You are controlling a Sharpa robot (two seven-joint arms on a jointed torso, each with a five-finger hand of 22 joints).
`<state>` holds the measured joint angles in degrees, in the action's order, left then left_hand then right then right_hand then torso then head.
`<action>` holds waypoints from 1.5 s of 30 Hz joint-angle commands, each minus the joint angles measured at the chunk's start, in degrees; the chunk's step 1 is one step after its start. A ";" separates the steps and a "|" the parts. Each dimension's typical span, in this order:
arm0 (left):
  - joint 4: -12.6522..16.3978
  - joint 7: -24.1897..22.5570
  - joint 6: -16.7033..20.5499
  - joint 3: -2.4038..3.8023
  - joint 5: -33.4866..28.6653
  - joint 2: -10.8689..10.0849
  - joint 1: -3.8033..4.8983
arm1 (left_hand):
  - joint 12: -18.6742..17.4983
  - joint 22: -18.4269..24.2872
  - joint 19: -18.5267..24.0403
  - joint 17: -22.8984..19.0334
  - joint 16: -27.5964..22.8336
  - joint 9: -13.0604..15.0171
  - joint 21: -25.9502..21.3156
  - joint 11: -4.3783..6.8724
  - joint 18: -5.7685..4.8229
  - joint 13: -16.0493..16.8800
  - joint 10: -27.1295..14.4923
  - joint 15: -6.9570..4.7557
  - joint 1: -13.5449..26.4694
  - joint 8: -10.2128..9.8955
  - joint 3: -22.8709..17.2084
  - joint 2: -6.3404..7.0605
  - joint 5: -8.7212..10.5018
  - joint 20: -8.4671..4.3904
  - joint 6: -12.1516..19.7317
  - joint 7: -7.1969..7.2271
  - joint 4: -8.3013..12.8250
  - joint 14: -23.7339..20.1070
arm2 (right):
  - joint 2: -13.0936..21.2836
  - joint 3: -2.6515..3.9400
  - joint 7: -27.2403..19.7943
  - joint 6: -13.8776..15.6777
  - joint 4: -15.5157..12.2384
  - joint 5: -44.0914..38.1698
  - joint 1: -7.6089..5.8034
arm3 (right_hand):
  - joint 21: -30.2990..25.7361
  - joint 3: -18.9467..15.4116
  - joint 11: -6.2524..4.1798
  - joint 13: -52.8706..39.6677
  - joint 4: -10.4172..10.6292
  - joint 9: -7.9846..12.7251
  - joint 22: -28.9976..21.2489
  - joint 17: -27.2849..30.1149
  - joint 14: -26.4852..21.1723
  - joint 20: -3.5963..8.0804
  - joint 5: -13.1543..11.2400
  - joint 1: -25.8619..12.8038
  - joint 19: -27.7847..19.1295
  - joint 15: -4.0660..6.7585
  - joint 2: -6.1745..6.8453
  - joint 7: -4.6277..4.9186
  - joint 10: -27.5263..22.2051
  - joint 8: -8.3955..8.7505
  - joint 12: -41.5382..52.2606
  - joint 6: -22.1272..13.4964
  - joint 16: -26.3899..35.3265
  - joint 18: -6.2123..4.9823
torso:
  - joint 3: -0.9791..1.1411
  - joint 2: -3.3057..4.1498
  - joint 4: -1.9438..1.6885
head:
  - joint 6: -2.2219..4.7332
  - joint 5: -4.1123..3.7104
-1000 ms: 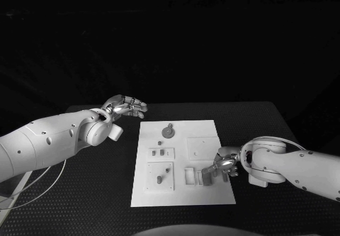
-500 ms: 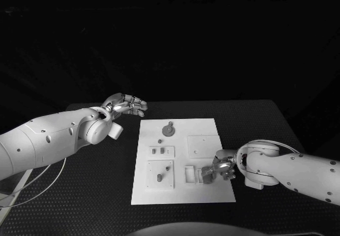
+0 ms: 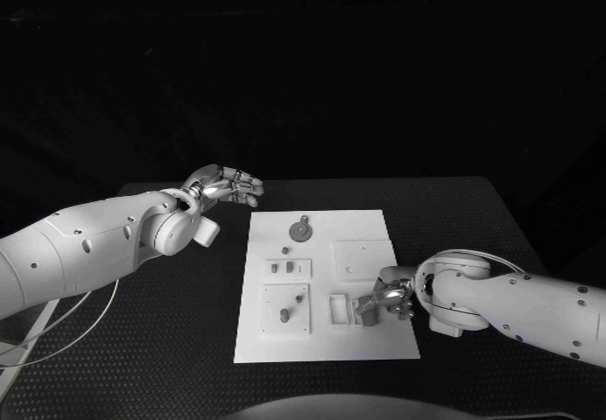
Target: Assemble the parts on the task board
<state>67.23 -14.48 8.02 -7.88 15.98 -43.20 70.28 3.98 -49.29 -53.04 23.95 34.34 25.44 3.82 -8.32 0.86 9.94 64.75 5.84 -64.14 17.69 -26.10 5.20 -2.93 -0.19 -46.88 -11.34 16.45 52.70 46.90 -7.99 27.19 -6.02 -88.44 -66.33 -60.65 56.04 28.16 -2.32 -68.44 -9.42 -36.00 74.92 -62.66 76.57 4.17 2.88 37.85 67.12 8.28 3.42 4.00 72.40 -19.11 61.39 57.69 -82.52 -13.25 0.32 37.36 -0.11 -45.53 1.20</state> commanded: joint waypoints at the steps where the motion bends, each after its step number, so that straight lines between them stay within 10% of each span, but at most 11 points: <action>1: 0.20 -0.58 -0.47 0.03 -0.41 -0.06 0.05 | 0.22 0.06 0.11 0.09 -0.31 -0.06 0.15 0.00 0.13 -0.08 -0.51 -0.04 0.51 0.28 0.23 -0.08 -0.21 0.31 0.40 0.05 0.05 0.36 | -0.19 -0.32 -0.13 -0.27 0.42 -0.84 0.44 | 0.30 0.13 0.42 -0.11 -2.87 0.19 0.98 0.20 -0.09 0.59 -0.08 -0.06 -0.91 -0.41 -1.65 0.51 -0.65 1.07 -0.34 0.02 -0.32 -1.75 | -0.04 -0.01 -0.05 | -0.16 -0.03; 7: 0.27 -0.58 -0.49 0.03 -0.41 -0.06 0.05 | 0.22 0.07 0.11 0.12 -0.33 -0.06 0.15 0.00 0.13 -0.08 -0.51 -0.05 0.52 0.28 0.23 -0.08 -0.21 0.31 0.40 0.05 0.05 0.37 | -0.30 -0.36 -0.63 0.19 0.34 -1.32 0.45 | 0.51 2.04 0.45 -0.08 -7.40 0.09 0.96 0.40 -0.07 0.60 -0.08 3.29 -0.78 -0.46 -5.06 0.54 -0.55 1.36 -0.55 0.18 -0.34 -1.75 | -0.07 -0.05 0.00 | -0.20 0.01; 15: 0.26 -0.53 -0.53 0.03 -0.41 -0.19 0.05 | 0.22 0.08 0.11 0.16 -0.36 -0.06 0.16 0.00 0.13 -0.09 -0.51 -0.05 0.53 0.29 0.24 -0.08 -0.21 0.31 0.40 0.05 0.05 0.38 | 0.06 -0.36 -0.93 1.55 -0.01 0.57 0.45 | 0.96 2.97 0.46 -0.28 -7.44 -0.26 1.08 0.50 -0.07 0.36 -0.07 9.17 -1.07 -0.54 -6.48 0.53 -0.24 1.41 -0.44 0.67 -0.50 -1.75 | -0.06 -0.05 0.01 | -0.24 0.07; 30: 0.18 -0.40 -0.81 0.03 -0.41 -0.12 0.05 | 0.23 0.10 0.11 0.24 -0.41 -0.07 0.16 0.00 0.13 -0.09 -0.51 -0.05 0.54 0.30 0.22 -0.10 -0.22 0.30 0.40 0.06 0.06 0.39 | 1.89 0.00 -1.95 6.42 -4.53 14.00 -2.96 | 0.91 7.30 0.21 0.57 -7.26 -0.49 0.78 1.52 -0.30 -0.43 -0.09 8.48 -0.84 -0.38 -5.45 0.25 -0.35 1.50 -1.78 2.20 -0.26 -1.75 | -0.12 -0.04 -0.07 | -0.28 0.12; 45: 0.34 -0.17 -0.87 0.03 -0.41 -0.13 0.06 | 0.22 0.13 0.11 0.34 -0.49 -0.08 0.16 0.00 0.14 -0.10 -0.52 -0.05 0.50 0.31 0.19 -0.11 -0.23 0.29 0.42 0.05 0.09 0.39 | -1.90 -0.35 2.06 4.78 -2.36 16.44 -3.30 | 0.83 7.15 0.22 0.76 -6.70 -0.59 0.65 1.93 -0.41 -0.66 -0.10 6.36 -0.78 -0.38 -3.08 0.27 -0.33 1.83 -2.22 2.33 -0.12 -1.75 | -0.11 0.00 -0.04 | -0.47 0.28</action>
<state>67.39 -14.37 7.96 -7.89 15.96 -43.38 70.28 3.98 -49.25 -53.04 24.21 34.12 25.45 3.82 -8.32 0.86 9.90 64.75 5.84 -64.15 17.69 -26.10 5.20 -2.93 -0.19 -46.88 -11.34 16.45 52.70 45.10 -8.32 27.49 -0.49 -90.93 -50.84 -63.98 56.88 34.66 -1.94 -67.76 -15.74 -35.75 74.91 -60.75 76.13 3.99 2.60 43.56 66.33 7.86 0.98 3.83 72.39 -17.37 59.37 57.94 -82.73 -12.82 0.16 37.34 -0.15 -45.95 1.41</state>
